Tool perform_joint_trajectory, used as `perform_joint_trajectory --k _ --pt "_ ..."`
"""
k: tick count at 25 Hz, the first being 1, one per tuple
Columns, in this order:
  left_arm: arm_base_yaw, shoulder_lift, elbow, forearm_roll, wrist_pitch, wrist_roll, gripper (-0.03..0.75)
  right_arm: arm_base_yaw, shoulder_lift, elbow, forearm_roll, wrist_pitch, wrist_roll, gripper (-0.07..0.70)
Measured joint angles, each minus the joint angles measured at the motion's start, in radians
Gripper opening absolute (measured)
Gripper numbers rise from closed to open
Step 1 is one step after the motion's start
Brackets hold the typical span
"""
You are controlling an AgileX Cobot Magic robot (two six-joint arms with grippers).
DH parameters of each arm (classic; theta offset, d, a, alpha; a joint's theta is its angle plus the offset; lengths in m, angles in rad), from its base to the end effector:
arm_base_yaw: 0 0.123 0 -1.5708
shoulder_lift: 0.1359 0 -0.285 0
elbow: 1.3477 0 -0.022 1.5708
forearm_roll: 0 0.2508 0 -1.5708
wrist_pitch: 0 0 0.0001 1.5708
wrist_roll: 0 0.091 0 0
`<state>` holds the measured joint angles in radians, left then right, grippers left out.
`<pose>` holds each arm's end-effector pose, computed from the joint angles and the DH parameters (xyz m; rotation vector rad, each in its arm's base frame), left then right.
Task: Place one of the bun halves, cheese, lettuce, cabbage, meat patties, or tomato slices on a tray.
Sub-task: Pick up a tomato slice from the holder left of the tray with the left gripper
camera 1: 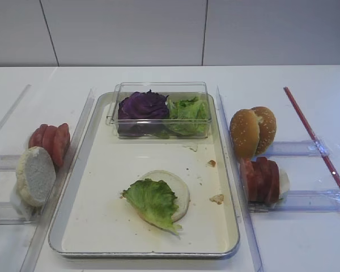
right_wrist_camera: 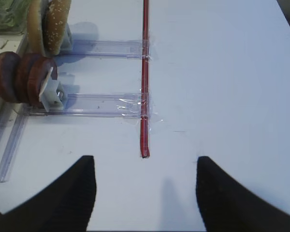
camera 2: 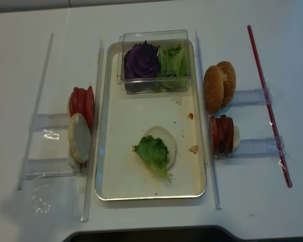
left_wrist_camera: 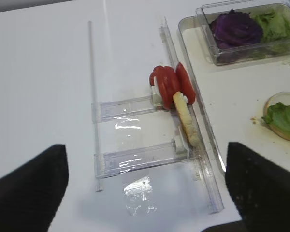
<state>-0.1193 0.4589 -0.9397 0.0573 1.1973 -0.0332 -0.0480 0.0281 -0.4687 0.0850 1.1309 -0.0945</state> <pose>0.0373 0.0004 0.3826 0.0878 2.1968 -0.0151 -0.0005 0.0070 0.2634 -0.0550 2.1699 0.0227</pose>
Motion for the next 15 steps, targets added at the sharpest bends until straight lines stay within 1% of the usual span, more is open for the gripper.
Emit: perform_joint_trajectory --k 2,5,10,13,15 --pt "-0.037 0.070 -0.070 0.002 0.029 -0.010 0.629 0.000 0.000 0.000 0.000 0.000 0.000 0.489" --pt "-0.104 0.177 -0.161 0.003 0.063 -0.012 0.578 0.000 0.000 0.000 -0.002 0.000 0.000 0.489" --pt "-0.211 0.358 -0.278 0.006 0.071 -0.013 0.481 0.000 0.000 0.000 -0.002 0.000 0.000 0.489" --pt "-0.239 0.457 -0.336 0.006 0.071 -0.013 0.424 0.000 0.000 0.000 -0.002 0.000 0.000 0.489" --pt "-0.241 0.518 -0.367 0.006 0.071 -0.028 0.393 0.000 0.000 0.000 -0.002 0.000 0.000 0.489"
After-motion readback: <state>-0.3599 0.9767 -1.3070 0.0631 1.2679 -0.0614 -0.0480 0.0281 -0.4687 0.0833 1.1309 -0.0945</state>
